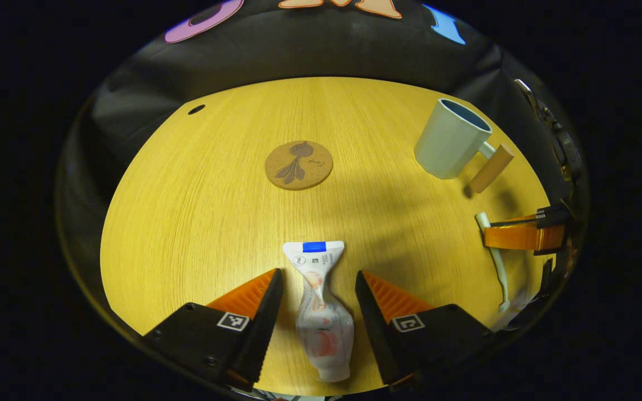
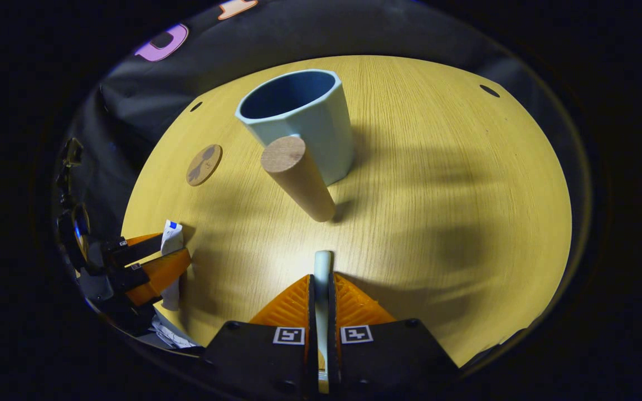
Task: Put the toothbrush and toothpaste on the desktop into the cup, then pick up the cup and place it on the coaster on the desktop.
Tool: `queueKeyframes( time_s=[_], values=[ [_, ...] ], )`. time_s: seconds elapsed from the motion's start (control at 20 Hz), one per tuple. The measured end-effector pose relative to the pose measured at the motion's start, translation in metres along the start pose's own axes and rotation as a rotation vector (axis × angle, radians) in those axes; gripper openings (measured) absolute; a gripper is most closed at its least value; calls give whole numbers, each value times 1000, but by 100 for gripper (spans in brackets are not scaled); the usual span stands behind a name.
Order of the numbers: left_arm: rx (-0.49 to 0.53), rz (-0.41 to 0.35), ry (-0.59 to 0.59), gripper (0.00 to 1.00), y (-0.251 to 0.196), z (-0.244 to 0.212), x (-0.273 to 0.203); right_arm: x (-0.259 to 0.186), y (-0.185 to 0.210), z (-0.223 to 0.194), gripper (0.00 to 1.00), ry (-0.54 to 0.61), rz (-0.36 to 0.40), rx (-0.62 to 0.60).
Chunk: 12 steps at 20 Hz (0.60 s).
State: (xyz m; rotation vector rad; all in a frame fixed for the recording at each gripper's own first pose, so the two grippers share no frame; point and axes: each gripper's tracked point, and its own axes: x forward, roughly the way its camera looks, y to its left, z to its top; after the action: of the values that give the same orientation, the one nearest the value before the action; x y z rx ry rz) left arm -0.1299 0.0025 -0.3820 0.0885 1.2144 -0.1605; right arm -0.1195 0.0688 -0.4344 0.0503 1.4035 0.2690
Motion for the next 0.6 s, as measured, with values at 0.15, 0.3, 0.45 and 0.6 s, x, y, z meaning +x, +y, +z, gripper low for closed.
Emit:
queueKeyframes(
  time_s=[0.15,0.3,0.45,0.6],
  values=[
    [-1,-9,38,55,-1,-2,-2,0,1,2,7,-9,-4,-13],
    [-48,-17,35,23,1,2,-1,-2,1,4,9,-20,-13,-36],
    [-126,-35,-12,12,-3,4,0,-1,2,4,9,-33,-21,-54],
    [-135,-50,-19,7,-3,4,0,-3,7,3,9,-39,-3,-53]
  ],
)
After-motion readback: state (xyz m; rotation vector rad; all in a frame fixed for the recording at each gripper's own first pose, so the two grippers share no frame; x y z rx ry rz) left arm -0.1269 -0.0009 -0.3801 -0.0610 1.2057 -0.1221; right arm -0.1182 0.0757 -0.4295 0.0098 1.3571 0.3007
